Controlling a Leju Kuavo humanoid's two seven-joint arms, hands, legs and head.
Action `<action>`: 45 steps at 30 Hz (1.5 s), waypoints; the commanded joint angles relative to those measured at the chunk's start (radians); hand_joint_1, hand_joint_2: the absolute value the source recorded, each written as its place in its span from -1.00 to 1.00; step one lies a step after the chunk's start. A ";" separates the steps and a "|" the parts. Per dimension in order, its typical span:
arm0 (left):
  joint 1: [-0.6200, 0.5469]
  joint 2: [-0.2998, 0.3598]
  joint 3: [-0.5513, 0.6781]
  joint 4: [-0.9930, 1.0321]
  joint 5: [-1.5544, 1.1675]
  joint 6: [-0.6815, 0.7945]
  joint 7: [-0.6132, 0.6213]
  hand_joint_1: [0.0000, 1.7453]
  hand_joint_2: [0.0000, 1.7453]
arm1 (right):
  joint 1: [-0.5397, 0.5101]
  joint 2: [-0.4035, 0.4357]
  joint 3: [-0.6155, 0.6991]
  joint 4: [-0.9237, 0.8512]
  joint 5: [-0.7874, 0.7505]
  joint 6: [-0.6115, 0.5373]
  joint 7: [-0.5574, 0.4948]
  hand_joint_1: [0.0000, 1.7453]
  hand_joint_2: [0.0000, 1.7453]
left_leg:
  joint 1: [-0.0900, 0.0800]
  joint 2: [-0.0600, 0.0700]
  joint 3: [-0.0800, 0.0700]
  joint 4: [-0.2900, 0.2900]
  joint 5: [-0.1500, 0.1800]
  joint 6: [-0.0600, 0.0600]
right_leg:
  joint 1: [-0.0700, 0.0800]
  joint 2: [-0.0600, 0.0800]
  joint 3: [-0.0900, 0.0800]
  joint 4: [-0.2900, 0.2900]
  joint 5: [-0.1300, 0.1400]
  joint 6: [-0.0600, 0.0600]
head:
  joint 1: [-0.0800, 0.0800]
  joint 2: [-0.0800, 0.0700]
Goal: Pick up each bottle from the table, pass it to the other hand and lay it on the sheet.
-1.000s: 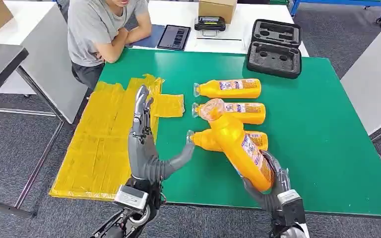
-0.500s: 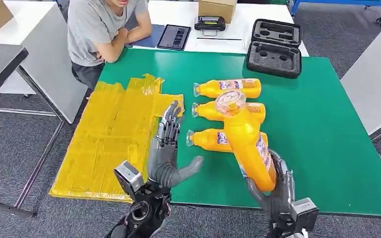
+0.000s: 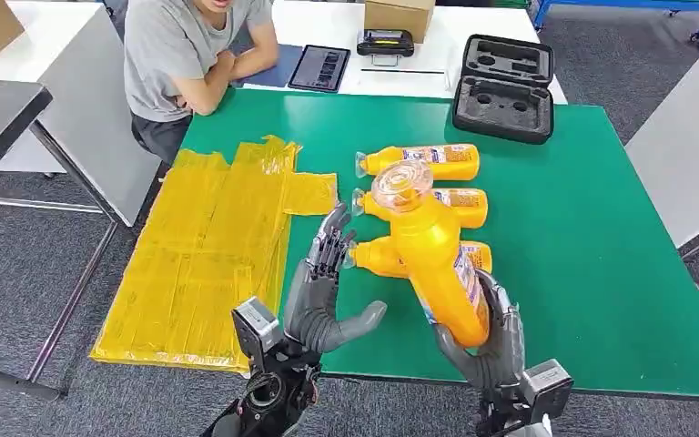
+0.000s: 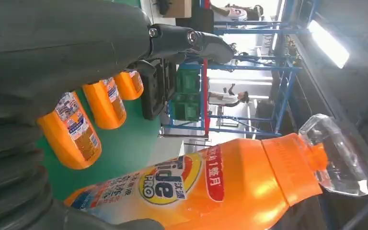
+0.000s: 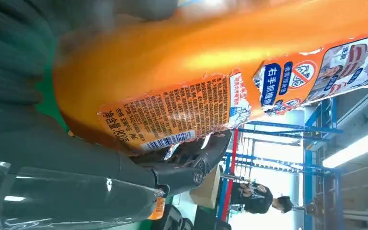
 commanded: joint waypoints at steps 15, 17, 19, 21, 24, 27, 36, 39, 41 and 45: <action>-0.050 0.005 -0.016 0.068 0.001 -0.034 0.001 -1.00 1.00 | -0.116 -0.019 0.069 0.180 0.010 0.006 -0.003 1.00 1.00 | 0.001 0.002 0.005 -0.001 -0.002 -0.002 | 0.001 0.002 0.005 -0.002 -0.001 -0.002 | 0.000 0.000; -0.051 0.007 -0.009 0.068 0.001 -0.034 0.001 -1.00 1.00 | -0.128 -0.022 0.086 0.194 0.008 0.017 -0.003 1.00 1.00 | 0.001 0.002 0.006 -0.002 -0.002 -0.002 | 0.001 0.002 0.006 -0.002 -0.001 -0.002 | 0.000 0.000; -0.053 0.009 -0.006 0.067 0.002 -0.040 0.001 -1.00 1.00 | -0.146 -0.017 0.100 0.216 0.010 0.019 -0.003 1.00 1.00 | 0.002 0.004 0.007 -0.001 -0.002 -0.003 | 0.002 0.004 0.007 -0.002 -0.001 -0.003 | 0.000 0.000; -0.054 0.010 -0.006 0.066 -0.002 -0.042 0.001 -1.00 1.00 | -0.169 -0.014 0.120 0.244 0.022 0.003 -0.003 1.00 1.00 | 0.001 0.003 0.003 -0.001 -0.001 -0.001 | 0.001 0.003 0.002 -0.001 0.000 -0.001 | 0.000 0.000; -0.065 0.003 0.006 0.088 -0.008 -0.006 0.001 -1.00 1.00 | -0.207 -0.021 0.179 0.290 0.029 -0.008 -0.003 1.00 1.00 | 0.001 0.004 0.004 -0.001 -0.001 -0.002 | 0.001 0.004 0.004 -0.002 0.000 -0.002 | 0.000 0.000; -0.075 -0.001 0.012 0.082 -0.001 -0.023 0.001 -1.00 1.00 | -0.228 -0.021 0.193 0.322 0.021 -0.012 -0.003 1.00 1.00 | 0.002 0.004 0.007 -0.001 -0.002 -0.003 | 0.002 0.005 0.007 -0.002 0.000 -0.003 | 0.000 0.000; -0.072 0.007 0.025 0.052 -0.011 -0.002 0.001 -1.00 1.00 | -0.240 -0.025 0.249 0.359 0.006 0.008 -0.003 1.00 1.00 | 0.001 0.002 0.004 -0.001 -0.001 -0.002 | 0.001 0.003 0.004 -0.001 0.000 -0.002 | 0.000 0.000; -0.071 0.007 0.025 0.050 -0.011 -0.001 0.001 -1.00 1.00 | -0.243 -0.024 0.252 0.362 0.006 0.009 -0.003 1.00 1.00 | 0.002 0.003 0.006 -0.001 -0.002 -0.002 | 0.002 0.003 0.005 -0.001 -0.001 -0.003 | 0.000 0.000; -0.071 0.007 0.025 0.050 -0.011 -0.001 0.001 -1.00 1.00 | -0.243 -0.024 0.252 0.362 0.006 0.009 -0.003 1.00 1.00 | 0.001 0.001 0.002 -0.001 0.000 -0.001 | 0.001 0.001 0.002 -0.001 0.000 -0.001 | 0.000 0.000; -0.071 0.007 0.025 0.050 -0.011 -0.001 0.001 -1.00 1.00 | -0.243 -0.024 0.252 0.362 0.006 0.009 -0.003 1.00 1.00 | 0.001 0.002 0.004 -0.001 -0.001 -0.002 | 0.001 0.002 0.003 -0.001 -0.001 -0.002 | 0.000 0.000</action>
